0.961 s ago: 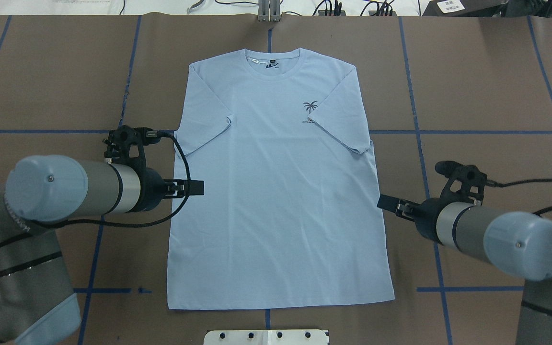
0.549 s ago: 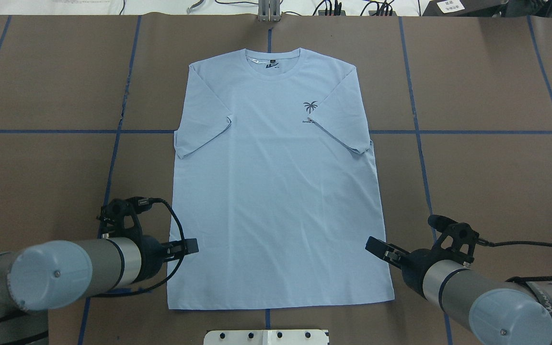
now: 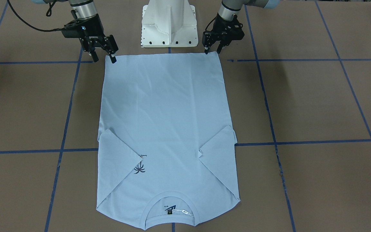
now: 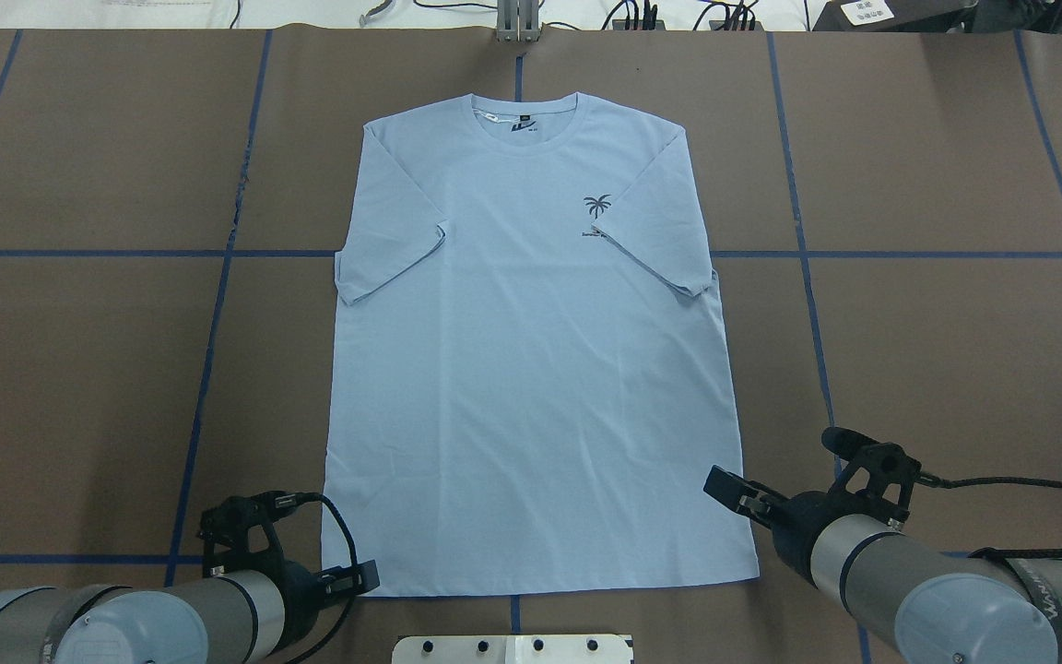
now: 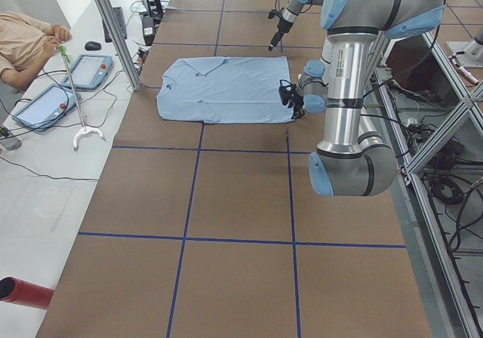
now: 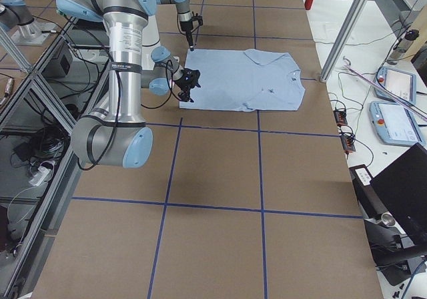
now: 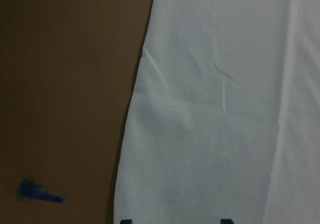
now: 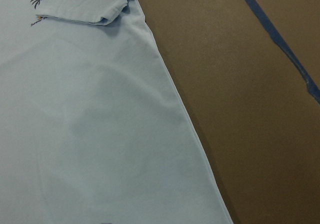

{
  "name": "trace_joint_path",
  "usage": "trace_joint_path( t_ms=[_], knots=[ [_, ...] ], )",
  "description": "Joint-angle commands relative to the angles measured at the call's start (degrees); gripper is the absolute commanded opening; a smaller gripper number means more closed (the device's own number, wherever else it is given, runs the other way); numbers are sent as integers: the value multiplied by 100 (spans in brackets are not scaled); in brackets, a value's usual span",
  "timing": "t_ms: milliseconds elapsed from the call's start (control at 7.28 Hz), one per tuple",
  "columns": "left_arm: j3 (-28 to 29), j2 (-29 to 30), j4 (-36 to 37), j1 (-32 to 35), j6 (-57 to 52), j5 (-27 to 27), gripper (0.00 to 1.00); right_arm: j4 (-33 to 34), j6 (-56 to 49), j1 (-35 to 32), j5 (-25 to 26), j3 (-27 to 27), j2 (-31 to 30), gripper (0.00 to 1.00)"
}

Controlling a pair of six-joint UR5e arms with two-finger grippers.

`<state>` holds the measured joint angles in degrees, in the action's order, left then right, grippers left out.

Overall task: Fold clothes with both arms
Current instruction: 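Grasp the two hem corners nearest the robot with both grippers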

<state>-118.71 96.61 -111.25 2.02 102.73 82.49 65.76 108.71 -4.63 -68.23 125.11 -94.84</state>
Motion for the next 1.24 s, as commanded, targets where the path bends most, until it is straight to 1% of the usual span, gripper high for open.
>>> trace_joint_path(
  t_ms=[0,275,824,1099],
  knots=[
    [14,16,174,-79,54,-4,62,15,1,6,11,-4,1,95],
    [32,16,183,-79,54,-4,55,15,18,6,29,-13,1,96],
    [58,51,209,-88,37,-4,53,7,18,6,46,-30,10,96],
    [67,51,201,-88,37,-4,46,7,18,6,55,-30,10,96]
  ],
)
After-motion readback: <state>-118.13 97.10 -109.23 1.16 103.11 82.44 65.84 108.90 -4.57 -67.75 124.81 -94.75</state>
